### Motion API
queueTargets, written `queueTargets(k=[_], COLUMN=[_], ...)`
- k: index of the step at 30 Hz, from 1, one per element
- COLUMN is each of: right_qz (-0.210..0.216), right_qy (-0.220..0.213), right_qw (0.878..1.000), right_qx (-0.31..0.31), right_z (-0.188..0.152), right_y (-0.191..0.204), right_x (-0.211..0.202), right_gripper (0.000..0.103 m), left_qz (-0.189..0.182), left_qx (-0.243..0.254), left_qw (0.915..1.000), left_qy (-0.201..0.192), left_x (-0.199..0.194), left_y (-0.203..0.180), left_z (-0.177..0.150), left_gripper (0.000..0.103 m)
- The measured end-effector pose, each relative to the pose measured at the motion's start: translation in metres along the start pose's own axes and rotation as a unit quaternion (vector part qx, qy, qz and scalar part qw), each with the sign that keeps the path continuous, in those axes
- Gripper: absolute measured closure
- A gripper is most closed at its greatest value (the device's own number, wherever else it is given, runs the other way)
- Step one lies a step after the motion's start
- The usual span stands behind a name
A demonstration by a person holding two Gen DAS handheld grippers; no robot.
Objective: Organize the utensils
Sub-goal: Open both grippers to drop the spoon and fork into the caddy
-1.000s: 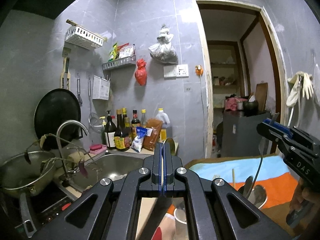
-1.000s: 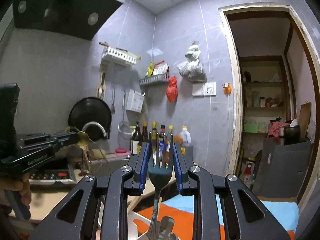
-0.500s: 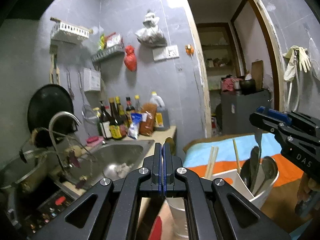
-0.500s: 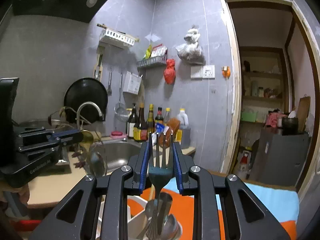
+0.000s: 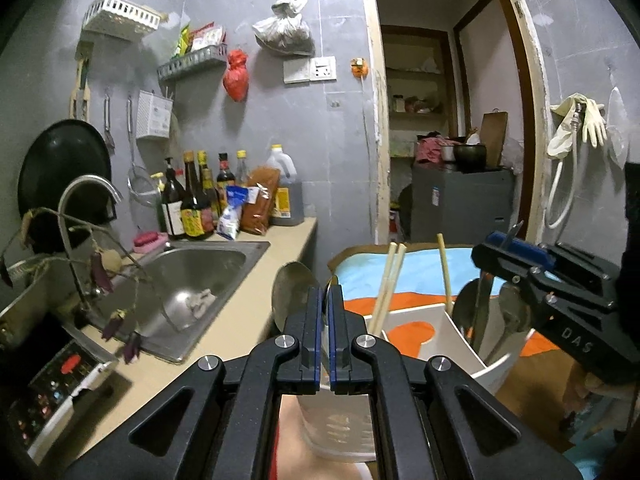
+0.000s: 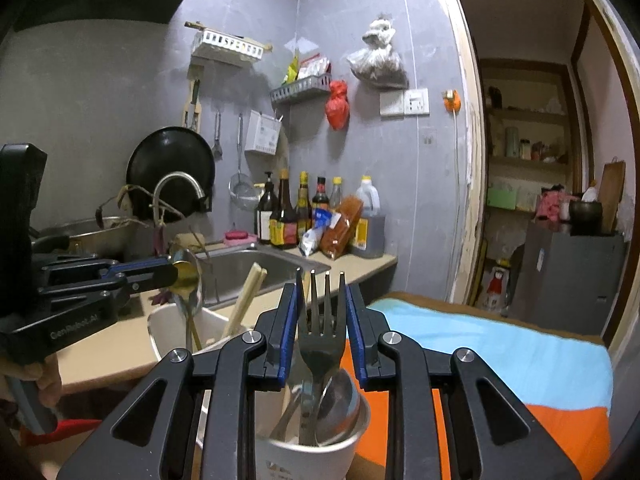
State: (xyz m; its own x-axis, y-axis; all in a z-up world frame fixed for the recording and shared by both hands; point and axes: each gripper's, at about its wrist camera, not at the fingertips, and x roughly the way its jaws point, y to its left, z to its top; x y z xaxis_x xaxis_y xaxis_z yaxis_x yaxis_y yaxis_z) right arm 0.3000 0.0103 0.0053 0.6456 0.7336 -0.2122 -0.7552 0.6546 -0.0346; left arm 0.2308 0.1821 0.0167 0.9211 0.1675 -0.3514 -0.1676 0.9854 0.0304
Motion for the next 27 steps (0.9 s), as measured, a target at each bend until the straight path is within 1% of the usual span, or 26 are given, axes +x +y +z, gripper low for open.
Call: queueTargets(k=[5, 8, 9, 12, 14, 16, 18, 20, 23, 25, 26, 27], right_qz=[0.001, 0.004, 0.004, 0.007, 0.008, 0.006, 0.004, 0.0, -0.009, -0.016, -0.019, -0.024], right_qy=[0.004, 0.004, 0.004, 0.004, 0.002, -0.001, -0.006, -0.009, -0.015, -0.021, -0.024, -0.026], right_qw=[1.0, 1.0, 1.0, 1.0, 1.0, 1.0, 1.0, 1.0, 1.0, 0.999, 0.999, 0.999], right_qx=[0.012, 0.012, 0.011, 0.013, 0.013, 0.013, 0.014, 0.013, 0.013, 0.018, 0.019, 0.021], right_z=[-0.003, -0.001, -0.001, 0.0, -0.001, 0.0, 0.0, 0.001, 0.003, 0.004, 0.005, 0.005], right_y=[-0.003, -0.002, -0.002, -0.001, 0.001, 0.001, 0.001, 0.001, -0.001, -0.003, -0.004, -0.006], right_x=[0.0, 0.0, -0.001, -0.002, -0.005, -0.01, -0.016, -0.022, -0.033, -0.042, -0.046, -0.051], right_gripper=[0.081, 0.081, 0.08, 0.072, 0.071, 0.066, 0.06, 0.059, 0.056, 0.052, 0.051, 0.048], left_qz=[-0.016, -0.023, -0.026, -0.038, -0.049, -0.053, -0.06, -0.067, -0.074, -0.081, -0.084, -0.086], left_qx=[-0.013, -0.018, -0.02, -0.026, -0.03, -0.033, -0.038, -0.047, -0.055, -0.062, -0.066, -0.068], left_qw=[0.9998, 0.9996, 0.9994, 0.9989, 0.9984, 0.998, 0.9975, 0.9966, 0.9956, 0.9946, 0.9939, 0.9934], left_qy=[0.008, 0.006, 0.006, 0.007, 0.005, 0.001, -0.006, -0.012, -0.016, -0.023, -0.028, -0.032], left_x=[0.0, -0.002, -0.003, -0.006, -0.008, -0.012, -0.015, -0.019, -0.024, -0.03, -0.034, -0.037], left_y=[0.001, 0.0, 0.0, 0.0, 0.0, -0.001, -0.002, -0.003, -0.005, -0.007, -0.007, -0.009], left_z=[-0.002, -0.001, -0.001, 0.0, 0.001, 0.001, 0.002, 0.003, 0.005, 0.007, 0.007, 0.008], left_gripper=[0.101, 0.101, 0.101, 0.1, 0.1, 0.094, 0.08, 0.076, 0.073, 0.067, 0.062, 0.057])
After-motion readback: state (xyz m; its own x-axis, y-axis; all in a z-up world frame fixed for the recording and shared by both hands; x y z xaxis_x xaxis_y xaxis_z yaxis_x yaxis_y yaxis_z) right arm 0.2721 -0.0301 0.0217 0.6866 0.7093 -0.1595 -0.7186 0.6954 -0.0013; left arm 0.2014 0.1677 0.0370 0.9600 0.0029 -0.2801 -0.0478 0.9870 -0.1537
